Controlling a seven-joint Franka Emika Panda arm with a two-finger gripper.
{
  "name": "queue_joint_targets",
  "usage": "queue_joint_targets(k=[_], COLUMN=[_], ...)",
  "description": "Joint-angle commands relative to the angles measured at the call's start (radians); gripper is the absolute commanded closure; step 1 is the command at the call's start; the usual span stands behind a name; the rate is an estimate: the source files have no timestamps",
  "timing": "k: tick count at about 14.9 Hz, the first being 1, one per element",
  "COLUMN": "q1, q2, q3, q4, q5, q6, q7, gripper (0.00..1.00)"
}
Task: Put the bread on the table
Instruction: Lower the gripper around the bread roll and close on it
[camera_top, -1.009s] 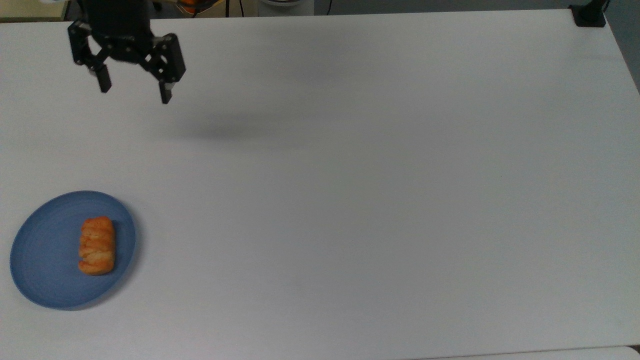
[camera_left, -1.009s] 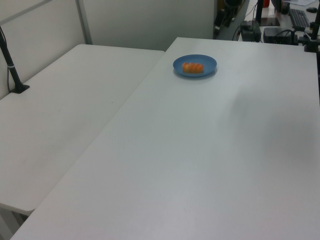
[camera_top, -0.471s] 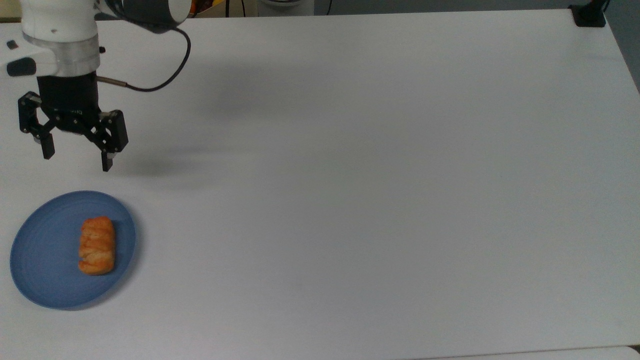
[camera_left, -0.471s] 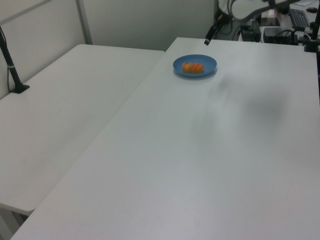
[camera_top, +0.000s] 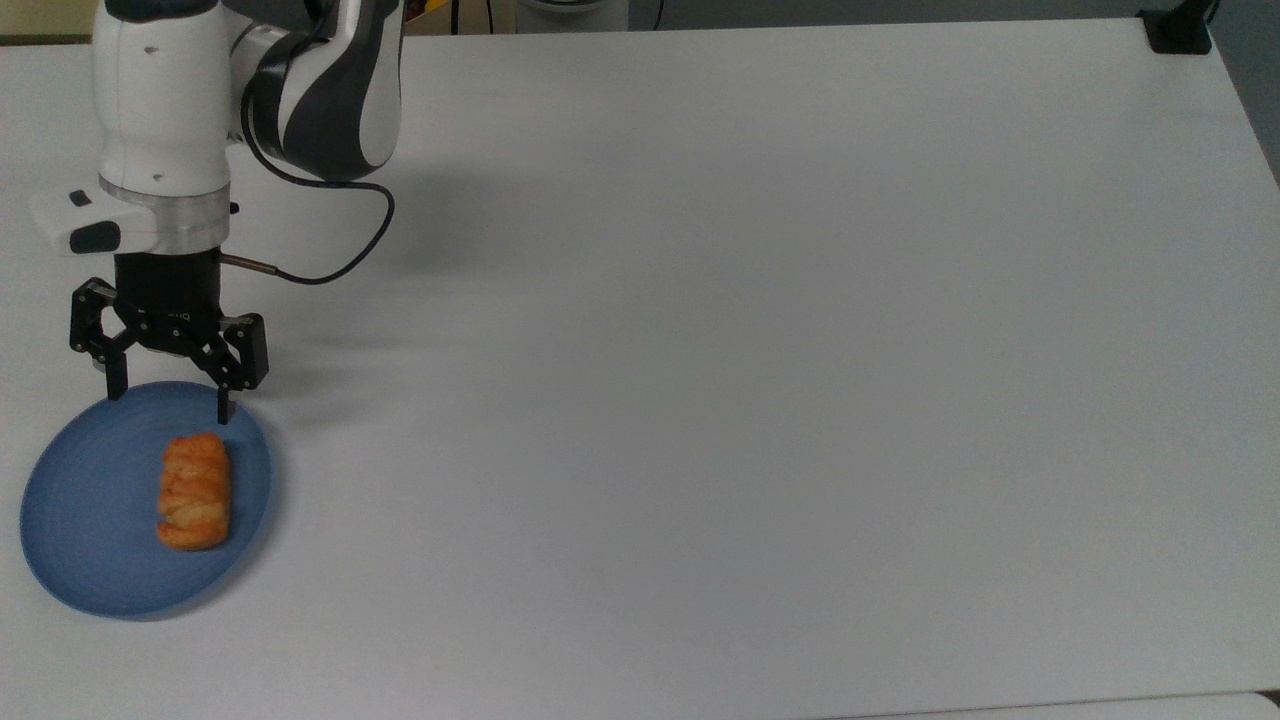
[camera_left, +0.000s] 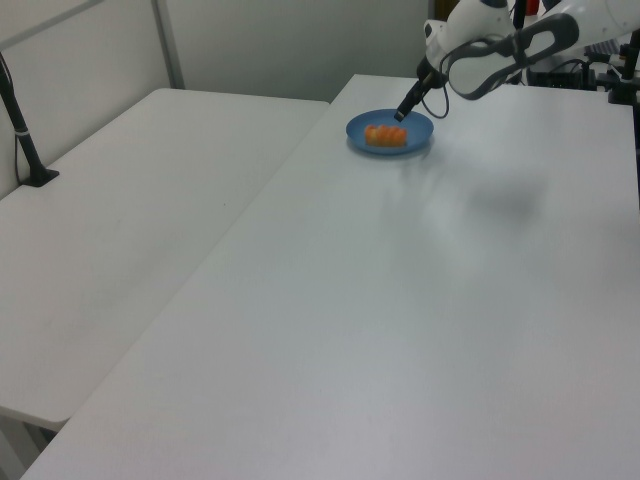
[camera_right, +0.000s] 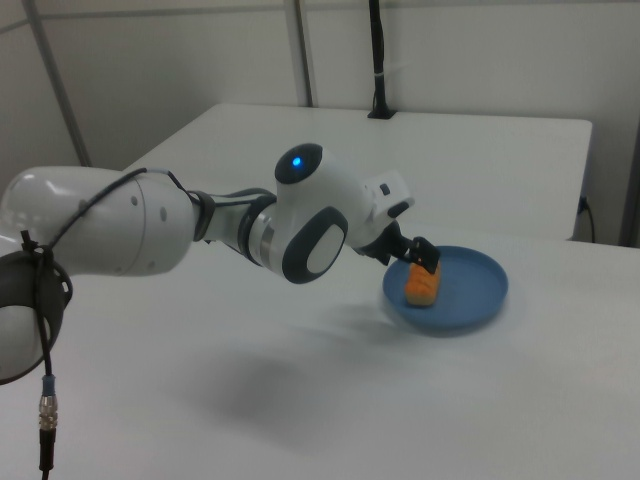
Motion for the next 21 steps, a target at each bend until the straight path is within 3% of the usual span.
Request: queue_joint_targets(k=[1,8,10,15,21], q1=[0.004,0.006,0.006,0.013,0.015], q2=[0.054,0.12,0.126,0.125,0.122], q3=[-0.004,-0.001,-0.001,-0.001,-0.001], q4=[0.023,0.025,0.025,0.017,0.017], q5=[0.008,0.008,0.008,0.003,0.003], q6=[0.07,0.195,0.204,0.205,0.204], q7=[-0.028,-0.024,-0.024,-0.025,-0.028], gripper=[0.0,0.18,0.3,0.41,0.74])
